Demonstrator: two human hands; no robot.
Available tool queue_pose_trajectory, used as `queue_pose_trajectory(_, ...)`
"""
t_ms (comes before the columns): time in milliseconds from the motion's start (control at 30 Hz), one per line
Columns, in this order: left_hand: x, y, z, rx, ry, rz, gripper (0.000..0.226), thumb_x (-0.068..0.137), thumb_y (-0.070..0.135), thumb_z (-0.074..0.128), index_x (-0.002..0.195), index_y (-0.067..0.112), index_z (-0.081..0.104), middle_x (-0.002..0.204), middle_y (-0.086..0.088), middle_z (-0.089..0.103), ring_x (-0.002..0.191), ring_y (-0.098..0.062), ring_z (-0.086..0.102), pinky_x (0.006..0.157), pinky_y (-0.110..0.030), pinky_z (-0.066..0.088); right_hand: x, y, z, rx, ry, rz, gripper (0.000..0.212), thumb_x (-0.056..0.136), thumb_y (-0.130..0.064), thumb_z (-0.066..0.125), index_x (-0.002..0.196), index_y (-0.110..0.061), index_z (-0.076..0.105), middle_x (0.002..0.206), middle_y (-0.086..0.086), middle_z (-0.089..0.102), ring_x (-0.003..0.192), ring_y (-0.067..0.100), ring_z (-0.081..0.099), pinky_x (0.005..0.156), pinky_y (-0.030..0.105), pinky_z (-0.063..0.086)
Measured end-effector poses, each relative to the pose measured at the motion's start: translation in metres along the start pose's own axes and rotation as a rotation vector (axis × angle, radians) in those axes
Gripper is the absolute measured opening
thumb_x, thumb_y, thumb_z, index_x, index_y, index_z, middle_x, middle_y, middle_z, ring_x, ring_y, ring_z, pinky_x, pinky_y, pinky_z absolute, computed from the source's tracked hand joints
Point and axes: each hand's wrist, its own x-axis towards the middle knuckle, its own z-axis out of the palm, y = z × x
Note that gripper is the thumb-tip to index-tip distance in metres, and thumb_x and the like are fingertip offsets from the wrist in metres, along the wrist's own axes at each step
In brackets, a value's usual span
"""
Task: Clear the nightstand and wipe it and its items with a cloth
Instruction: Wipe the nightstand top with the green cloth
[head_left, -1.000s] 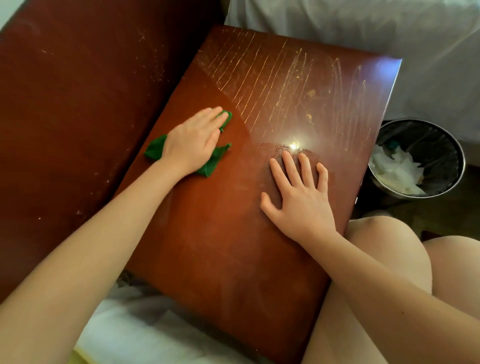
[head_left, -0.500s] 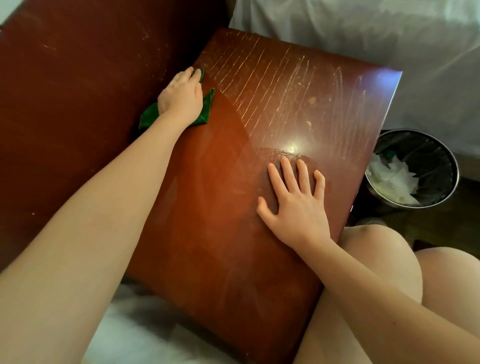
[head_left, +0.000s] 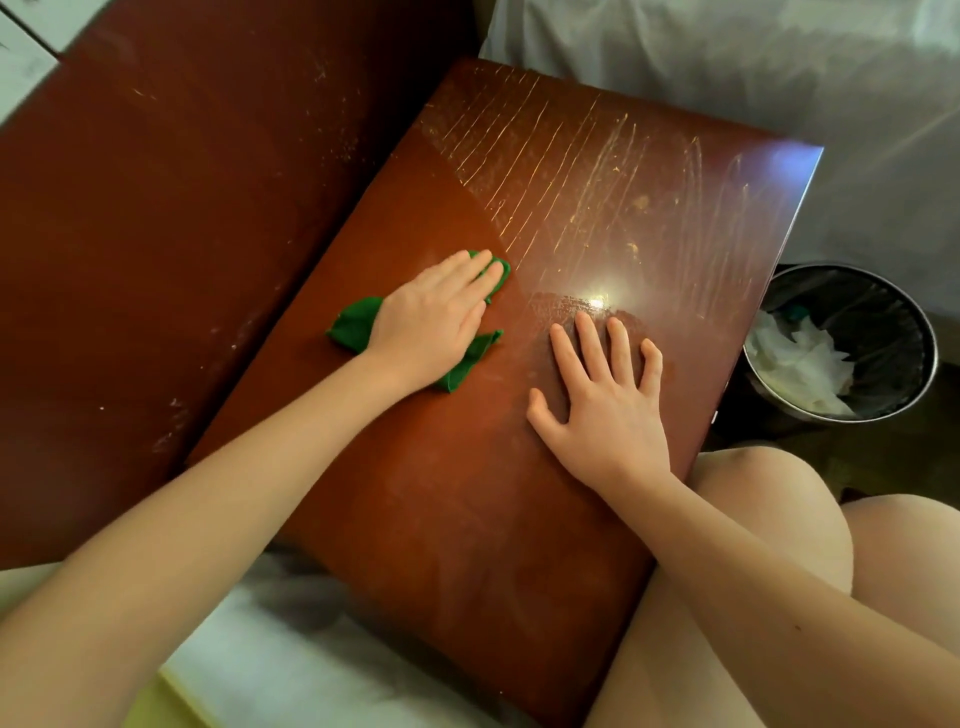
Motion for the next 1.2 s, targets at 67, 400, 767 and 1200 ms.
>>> queue_pose_trajectory(67, -0.02, 0.015, 0.002, 0.012, 0.001, 0.089, 0.044, 0.096, 0.025, 0.035, 0.137, 0.013, 0.048, 0.14, -0.006, 0.05, 0.129, -0.023, 0.047, 0.102, -0.031, 0.04, 0.0, -0.001, 0.0, -0.001, 0.006, 0.0, 0.074, 0.084, -0.057, 0.012, 0.15, -0.024, 0.022, 0.158, 0.003, 0.017, 0.145, 0.029, 0.005, 0.11, 0.045, -0.012)
queue_pose_trajectory(400, -0.053, 0.023, 0.006, -0.031, -0.003, 0.211, 0.043, 0.096, 0.025, 0.039, 0.136, 0.018, 0.051, 0.14, -0.001, 0.05, 0.129, -0.018, 0.046, 0.104, -0.026, 0.035, 0.0, -0.001, 0.003, 0.011, 0.028, 0.0, 0.071, 0.085, -0.055, 0.018, 0.148, -0.023, 0.027, 0.156, 0.004, 0.021, 0.145, 0.03, 0.009, 0.111, 0.046, -0.008)
queue_pose_trajectory(767, 0.037, -0.028, -0.002, 0.002, -0.024, -0.381, 0.045, 0.103, 0.029, 0.023, 0.147, 0.023, 0.029, 0.154, 0.003, 0.028, 0.142, -0.016, 0.024, 0.105, -0.039, 0.035, 0.003, 0.0, 0.004, 0.011, 0.0, -0.012, 0.076, 0.083, -0.058, 0.007, 0.15, -0.026, 0.016, 0.159, 0.002, 0.012, 0.146, 0.028, 0.0, 0.112, 0.048, -0.011)
queue_pose_trajectory(1200, 0.003, 0.049, 0.008, 0.02, 0.034, -0.244, 0.043, 0.102, 0.028, 0.031, 0.144, 0.02, 0.038, 0.149, 0.0, 0.038, 0.138, -0.019, 0.033, 0.105, -0.034, 0.037, -0.002, 0.003, 0.001, 0.081, 0.035, -0.039, 0.062, 0.096, -0.049, 0.032, 0.15, -0.022, 0.019, 0.158, 0.003, 0.012, 0.146, 0.028, 0.001, 0.114, 0.048, -0.008)
